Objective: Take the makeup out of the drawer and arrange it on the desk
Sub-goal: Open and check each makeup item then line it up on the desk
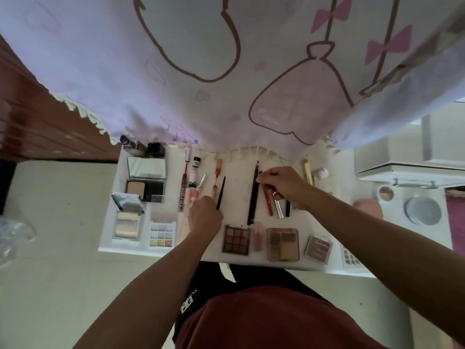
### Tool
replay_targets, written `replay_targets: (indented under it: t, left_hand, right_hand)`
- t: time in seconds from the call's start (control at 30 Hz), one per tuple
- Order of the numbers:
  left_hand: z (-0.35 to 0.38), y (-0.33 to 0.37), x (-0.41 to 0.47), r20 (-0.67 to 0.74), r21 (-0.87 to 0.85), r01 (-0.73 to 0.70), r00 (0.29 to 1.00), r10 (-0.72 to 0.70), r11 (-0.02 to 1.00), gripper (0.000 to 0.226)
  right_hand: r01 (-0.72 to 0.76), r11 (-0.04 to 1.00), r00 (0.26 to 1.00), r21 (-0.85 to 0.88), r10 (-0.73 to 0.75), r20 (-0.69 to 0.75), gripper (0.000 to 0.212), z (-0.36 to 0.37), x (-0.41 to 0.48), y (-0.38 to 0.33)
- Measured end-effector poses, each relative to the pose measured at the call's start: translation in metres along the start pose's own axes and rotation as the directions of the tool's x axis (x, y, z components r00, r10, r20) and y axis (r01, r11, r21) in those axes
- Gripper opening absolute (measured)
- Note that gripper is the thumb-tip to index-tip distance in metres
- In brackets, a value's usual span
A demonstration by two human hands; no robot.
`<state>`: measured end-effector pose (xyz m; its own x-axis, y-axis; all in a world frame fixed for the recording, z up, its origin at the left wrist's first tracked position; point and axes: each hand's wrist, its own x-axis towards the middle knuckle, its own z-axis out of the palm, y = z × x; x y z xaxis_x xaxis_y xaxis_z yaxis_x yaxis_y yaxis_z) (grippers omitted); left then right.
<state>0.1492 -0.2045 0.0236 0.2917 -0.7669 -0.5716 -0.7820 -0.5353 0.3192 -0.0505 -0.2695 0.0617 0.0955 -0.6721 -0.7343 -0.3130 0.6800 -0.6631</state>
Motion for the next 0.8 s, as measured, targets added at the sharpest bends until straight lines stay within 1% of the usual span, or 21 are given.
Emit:
replay_targets:
  t: [0.23,0.37,0.53,0.67,0.73,0.8]
  left_hand:
    - [0.009,0.006,0.008,-0.004,0.118,-0.031,0.999,0.032,0.993,0.015]
    - [0.009,0.006,0.009,0.006,0.14,-0.034,0.999,0.034,0.99,0.013]
    - [0.006,-0.001,0.01,-0.014,0.197,-0.035,0.999,0.039,0.98,0.017]
    - [0.004,-0.006,0.011,-0.007,0.241,-0.04,0.999,0.043,0.97,0.02]
    - [0.004,-0.009,0.011,0.003,0.241,-0.04,0.999,0.041,0.97,0.022]
    - [0.005,-0.012,0.013,0.017,0.238,-0.039,0.999,0.036,0.971,0.024]
  right_hand:
    - [0.009,0.997,1.0,-0.073,-0.008,0.016,0.009,0.002,0.01,-0.001]
    - [0.018,0.993,1.0,-0.116,-0.018,0.003,0.016,0.008,0.029,-0.008]
    - [0.029,0.962,0.998,-0.272,-0.013,0.061,0.026,0.022,0.049,-0.022]
    - [0.007,0.917,0.999,-0.399,0.006,0.032,0.037,0.037,0.065,-0.023]
    - [-0.019,0.884,0.999,-0.467,0.031,0.017,0.036,0.044,0.071,-0.023]
    - [-0.043,0.878,0.998,-0.478,0.058,0.017,0.033,0.051,0.077,-0.024]
